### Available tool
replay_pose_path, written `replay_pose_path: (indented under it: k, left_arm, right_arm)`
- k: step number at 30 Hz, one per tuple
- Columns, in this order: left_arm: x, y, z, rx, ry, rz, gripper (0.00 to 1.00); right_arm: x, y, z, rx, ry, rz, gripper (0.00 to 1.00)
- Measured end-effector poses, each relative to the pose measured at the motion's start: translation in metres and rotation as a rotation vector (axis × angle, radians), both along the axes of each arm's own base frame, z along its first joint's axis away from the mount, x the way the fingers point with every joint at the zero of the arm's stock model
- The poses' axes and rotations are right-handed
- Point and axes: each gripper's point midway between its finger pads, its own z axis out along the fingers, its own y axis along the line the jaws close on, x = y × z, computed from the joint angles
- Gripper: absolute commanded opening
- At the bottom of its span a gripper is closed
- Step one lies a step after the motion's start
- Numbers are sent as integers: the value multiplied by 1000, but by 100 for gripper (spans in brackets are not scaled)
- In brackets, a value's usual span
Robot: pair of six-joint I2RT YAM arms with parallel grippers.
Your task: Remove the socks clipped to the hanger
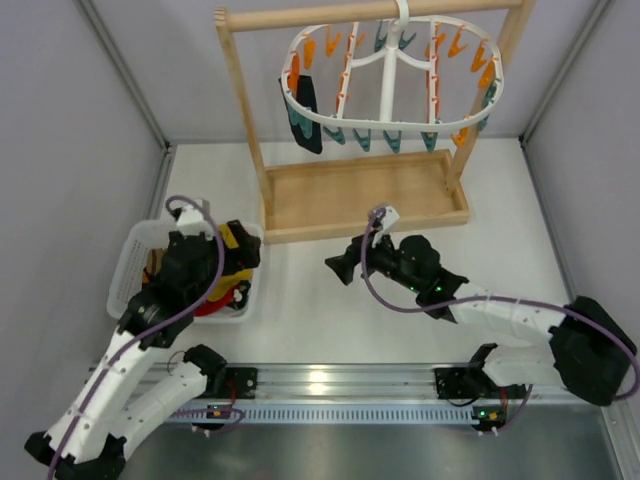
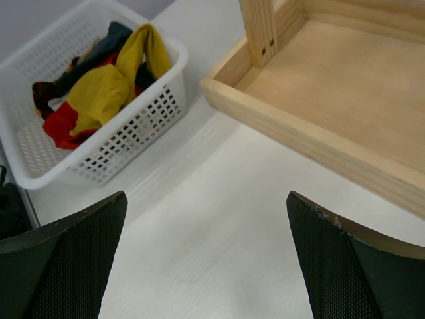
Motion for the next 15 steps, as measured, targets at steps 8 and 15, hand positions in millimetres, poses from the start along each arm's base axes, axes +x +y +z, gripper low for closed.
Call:
replay_pose_path:
  k: [8,15]
  left_arm:
    - [44,-94,-60,-72,169,-225,99]
    - [59,-142,-51,-42,131,-302,99]
  right_arm:
    - [-39,-75,74,178,-173,-109,99]
    - [-44,-117,94,227,-225,-240,100]
